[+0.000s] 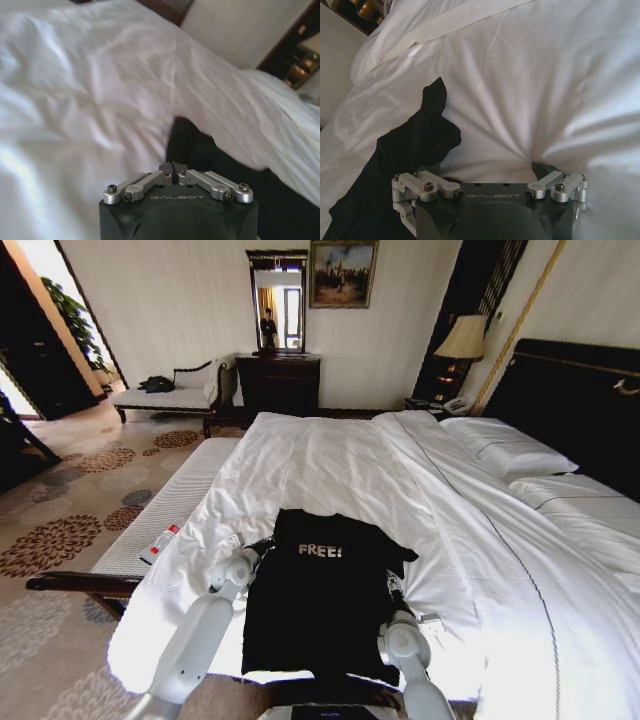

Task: Fold the clothes on the bed.

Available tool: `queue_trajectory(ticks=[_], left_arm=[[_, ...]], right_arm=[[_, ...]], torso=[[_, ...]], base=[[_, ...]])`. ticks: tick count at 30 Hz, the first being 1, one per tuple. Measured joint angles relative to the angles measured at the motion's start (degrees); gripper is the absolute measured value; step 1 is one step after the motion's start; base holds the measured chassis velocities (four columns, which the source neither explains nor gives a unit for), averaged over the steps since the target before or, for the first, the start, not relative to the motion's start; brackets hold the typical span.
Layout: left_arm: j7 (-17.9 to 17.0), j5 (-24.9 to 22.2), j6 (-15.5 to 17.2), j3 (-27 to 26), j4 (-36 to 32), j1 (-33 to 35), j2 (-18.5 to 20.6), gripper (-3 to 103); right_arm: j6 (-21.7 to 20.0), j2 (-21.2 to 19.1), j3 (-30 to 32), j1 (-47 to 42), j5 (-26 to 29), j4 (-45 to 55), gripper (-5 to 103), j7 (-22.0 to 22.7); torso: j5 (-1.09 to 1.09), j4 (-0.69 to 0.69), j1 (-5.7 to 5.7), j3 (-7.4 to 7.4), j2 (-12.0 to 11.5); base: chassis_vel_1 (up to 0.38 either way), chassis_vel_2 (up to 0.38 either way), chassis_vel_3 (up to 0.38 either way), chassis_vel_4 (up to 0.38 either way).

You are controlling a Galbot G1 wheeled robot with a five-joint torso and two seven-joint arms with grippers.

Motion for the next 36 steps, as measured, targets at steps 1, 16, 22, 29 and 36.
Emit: queue_trajectory(ticks=[1,16,22,29,36], left_arm=[[0.1,-0.3,0.0,-1.3,-0.7,0.6,0.5,0],[2.6,1.9,-2.3,-8.6,-1.9,7.7,3.8,0],[2.5,2.2,-2.6,-9.7,-1.8,7.9,3.6,0],[2.4,3.4,-2.7,-11.6,-7.1,10.1,5.2,0],[3.0,8.9,-4.2,-11.5,-9.5,11.4,7.0,0]], right_arm=[[0.0,0.0,0.0,0.0,0.0,0.0,100,0.0],[0.0,0.4,-0.8,0.2,-0.4,-0.3,100,0.1],[0.0,-0.2,-0.7,-0.3,-0.3,-0.1,100,0.1],[0.0,-0.7,-0.3,-0.6,0.5,0.0,100,0.0],[0.1,-0.6,-0.4,-0.5,0.5,-0.3,100,0.0]], torso=[[0.0,0.0,0.0,0.0,0.0],[-0.02,-0.01,0.0,0.0,0.0],[0.0,0.01,0.0,0.0,0.0],[0.0,0.02,0.0,0.0,0.0],[0.0,0.0,0.0,0.0,0.0]], base=[[0.0,0.0,0.0,0.0],[0.0,0.0,0.0,0.0],[0.0,0.0,0.0,0.0],[0.0,0.0,0.0,0.0],[0.0,0.0,0.0,0.0]])
